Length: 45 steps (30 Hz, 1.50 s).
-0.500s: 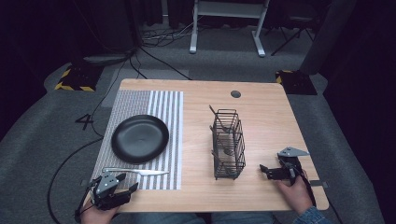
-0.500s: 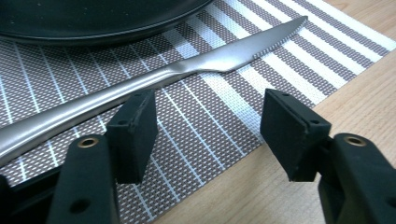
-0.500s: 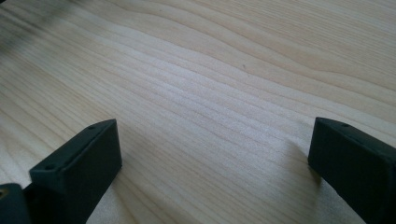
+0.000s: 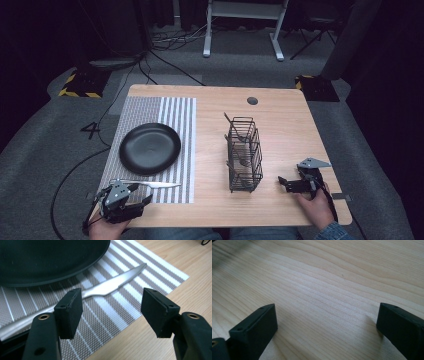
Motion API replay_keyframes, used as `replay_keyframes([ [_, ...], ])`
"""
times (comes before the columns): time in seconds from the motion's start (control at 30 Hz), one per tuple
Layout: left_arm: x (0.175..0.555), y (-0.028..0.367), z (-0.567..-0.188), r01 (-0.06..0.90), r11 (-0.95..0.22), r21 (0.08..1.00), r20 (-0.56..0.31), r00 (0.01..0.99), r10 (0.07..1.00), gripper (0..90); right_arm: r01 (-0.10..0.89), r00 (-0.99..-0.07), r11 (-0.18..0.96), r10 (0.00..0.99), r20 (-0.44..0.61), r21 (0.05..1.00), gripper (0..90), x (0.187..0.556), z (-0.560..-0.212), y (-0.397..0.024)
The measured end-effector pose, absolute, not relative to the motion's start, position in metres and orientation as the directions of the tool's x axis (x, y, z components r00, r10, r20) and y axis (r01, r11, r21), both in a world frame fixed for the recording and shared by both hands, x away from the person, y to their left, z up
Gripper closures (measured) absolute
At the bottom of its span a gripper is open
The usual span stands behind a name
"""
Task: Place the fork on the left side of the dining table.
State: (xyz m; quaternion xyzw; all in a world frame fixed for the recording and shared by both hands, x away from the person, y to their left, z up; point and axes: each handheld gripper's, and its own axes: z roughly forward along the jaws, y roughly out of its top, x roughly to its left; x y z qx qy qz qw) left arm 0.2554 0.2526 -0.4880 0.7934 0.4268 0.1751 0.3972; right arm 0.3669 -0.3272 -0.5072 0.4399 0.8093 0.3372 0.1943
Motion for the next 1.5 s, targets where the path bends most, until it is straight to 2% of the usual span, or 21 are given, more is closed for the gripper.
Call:
replay_keyframes([
  [0.17, 0.266, 0.243, -0.473, 0.603, -0.3, 0.739, -0.074, 0.516, 0.854, 37.8, 0.581, -0.538, 0.385, 0.843, -0.017, 0.717, 3.4, 0.367, -0.507, -0.327],
  [0.53, 0.286, 0.224, -0.448, 0.596, -0.298, 0.746, -0.093, 0.536, 0.839, 38.7, 0.581, -0.535, 0.383, 0.844, -0.017, 0.718, 3.6, 0.366, -0.507, -0.327],
  [0.77, 0.299, 0.229, -0.436, 0.591, -0.214, 0.778, -0.147, 0.502, 0.852, 38.7, 0.581, -0.535, 0.383, 0.845, -0.017, 0.718, 3.6, 0.366, -0.507, -0.327],
  [1.5, 0.34, 0.206, -0.391, 0.526, -0.253, 0.812, -0.13, 0.587, 0.799, 39.0, 0.582, -0.533, 0.382, 0.846, -0.017, 0.718, 3.7, 0.366, -0.507, -0.327],
])
